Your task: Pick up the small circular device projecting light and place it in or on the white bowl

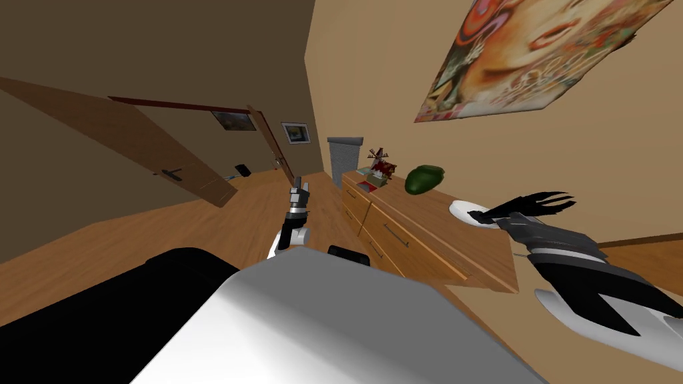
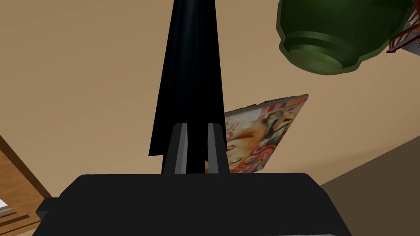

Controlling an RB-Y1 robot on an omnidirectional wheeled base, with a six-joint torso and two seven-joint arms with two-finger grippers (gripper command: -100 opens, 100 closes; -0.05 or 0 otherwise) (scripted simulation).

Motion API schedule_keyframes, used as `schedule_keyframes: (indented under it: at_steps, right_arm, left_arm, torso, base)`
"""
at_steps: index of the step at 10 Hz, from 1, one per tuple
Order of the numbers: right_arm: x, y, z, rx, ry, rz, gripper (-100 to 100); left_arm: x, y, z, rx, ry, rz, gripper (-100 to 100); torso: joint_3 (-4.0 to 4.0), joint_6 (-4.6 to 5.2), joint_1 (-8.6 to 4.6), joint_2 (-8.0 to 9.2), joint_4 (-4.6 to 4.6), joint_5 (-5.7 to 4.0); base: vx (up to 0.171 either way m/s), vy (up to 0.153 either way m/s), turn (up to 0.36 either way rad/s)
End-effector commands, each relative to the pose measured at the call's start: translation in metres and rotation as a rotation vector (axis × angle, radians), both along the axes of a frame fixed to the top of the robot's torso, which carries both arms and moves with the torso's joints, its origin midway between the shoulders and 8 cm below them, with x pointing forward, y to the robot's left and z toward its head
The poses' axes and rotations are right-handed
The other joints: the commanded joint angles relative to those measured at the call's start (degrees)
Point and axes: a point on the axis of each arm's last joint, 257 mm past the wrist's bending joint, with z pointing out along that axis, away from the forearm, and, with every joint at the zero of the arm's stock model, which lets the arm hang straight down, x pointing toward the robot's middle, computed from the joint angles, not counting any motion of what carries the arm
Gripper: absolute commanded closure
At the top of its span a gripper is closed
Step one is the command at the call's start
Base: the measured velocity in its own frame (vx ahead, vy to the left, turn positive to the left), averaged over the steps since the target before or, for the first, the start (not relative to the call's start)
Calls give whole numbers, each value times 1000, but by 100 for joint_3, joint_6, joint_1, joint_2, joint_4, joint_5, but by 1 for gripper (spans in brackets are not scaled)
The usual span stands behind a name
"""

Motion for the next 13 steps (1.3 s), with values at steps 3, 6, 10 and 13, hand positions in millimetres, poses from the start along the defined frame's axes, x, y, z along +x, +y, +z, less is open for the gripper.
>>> schedule_keyframes:
  at_steps: [3, 6, 10, 13]
  right_arm:
    - [5, -22, 15, -49, 32, -46, 100]
    - [8, -39, 28, -85, 49, -85, 100]
    - [8, -39, 31, -88, 49, -88, -100]
    - [8, -40, 31, -88, 49, -90, -100]
  left_arm:
    - [0, 0, 0, 0, 0, 0, 0]
    - [0, 0, 0, 0, 0, 0, 0]
    - [0, 0, 0, 0, 0, 0, 0]
    - [0, 0, 0, 0, 0, 0, 0]
  torso:
    - [3, 0, 8, 6, 1, 2]
    - [3, -3, 21, 4, 2, 7]
    - [7, 7, 39, 10, 4, 10]
    - [11, 2, 51, 16, 6, 14]
  base:
    - [-5, -75, 165]
    - [4, -69, 144]
    - [5, -30, 49]
    - [1, -2, -10]
